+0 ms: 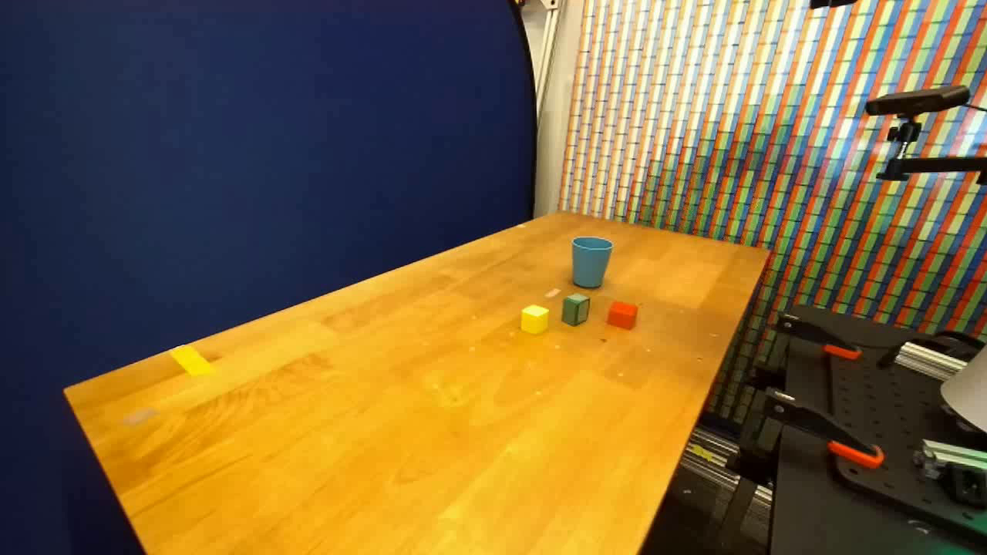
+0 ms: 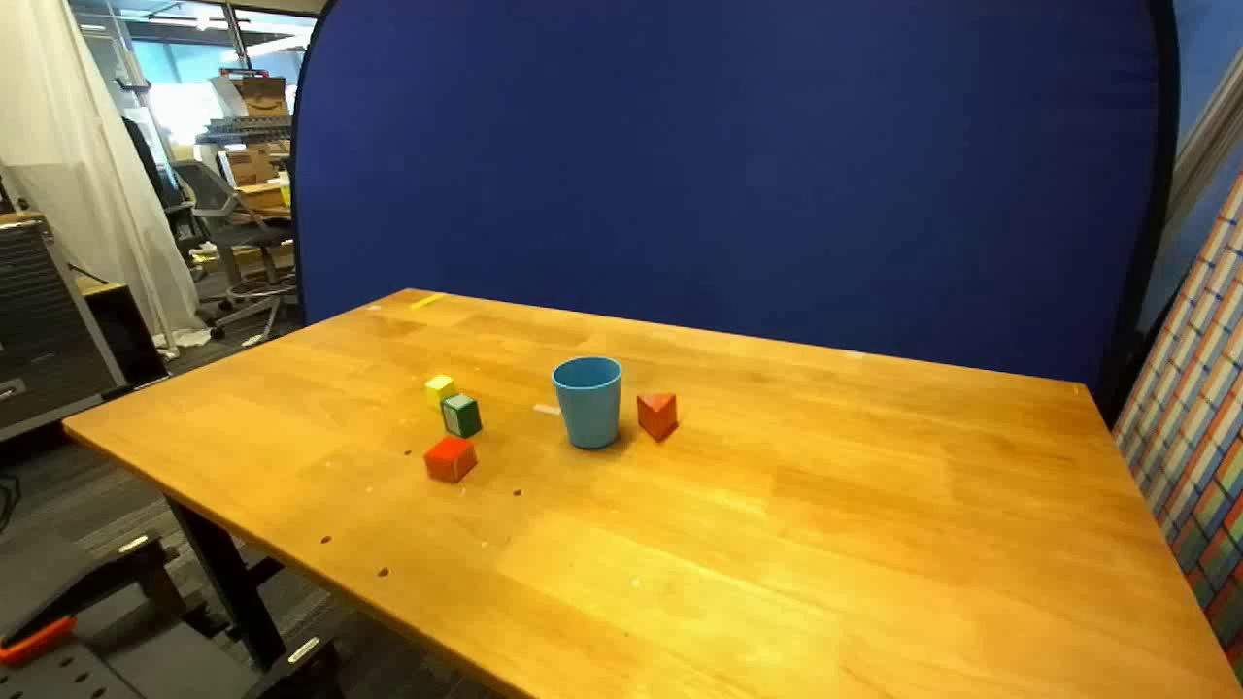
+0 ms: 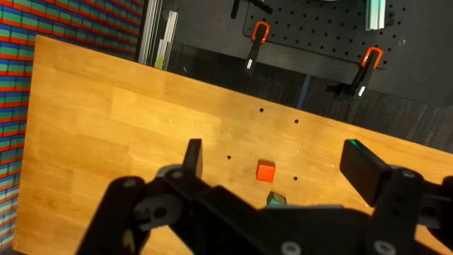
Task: Put the yellow cube in the blue cup
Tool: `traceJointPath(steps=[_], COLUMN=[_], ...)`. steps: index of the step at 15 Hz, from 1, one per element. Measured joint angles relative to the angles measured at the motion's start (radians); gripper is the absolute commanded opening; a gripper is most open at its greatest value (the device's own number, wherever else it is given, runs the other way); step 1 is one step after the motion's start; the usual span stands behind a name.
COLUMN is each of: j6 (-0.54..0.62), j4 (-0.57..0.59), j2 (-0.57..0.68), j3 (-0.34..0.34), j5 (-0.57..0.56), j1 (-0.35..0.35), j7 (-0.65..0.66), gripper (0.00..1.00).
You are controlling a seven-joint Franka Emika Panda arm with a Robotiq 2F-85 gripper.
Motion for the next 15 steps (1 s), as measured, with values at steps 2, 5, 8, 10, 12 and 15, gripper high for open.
traceJointPath(steps=[2,5,8,10,12,15], j6=[0.001,0.001,0.001,0.001,0.001,0.001], j4=[0.007,0.014,0.014,0.014,0.014,0.014], j2=[-0.001,-0.003,-0.003,-0.003,-0.003,-0.003], j3=[0.000,0.000,0.000,0.000,0.000,0.000], j5=[0.000,0.000,0.000,0.000,0.000,0.000], j1=[0.000,0.000,0.000,0.000,0.000,0.000], j7=[0.000,0.000,0.000,0.000,0.000,0.000], gripper=[1.00,1.00,1.00,1.00,1.00,1.00])
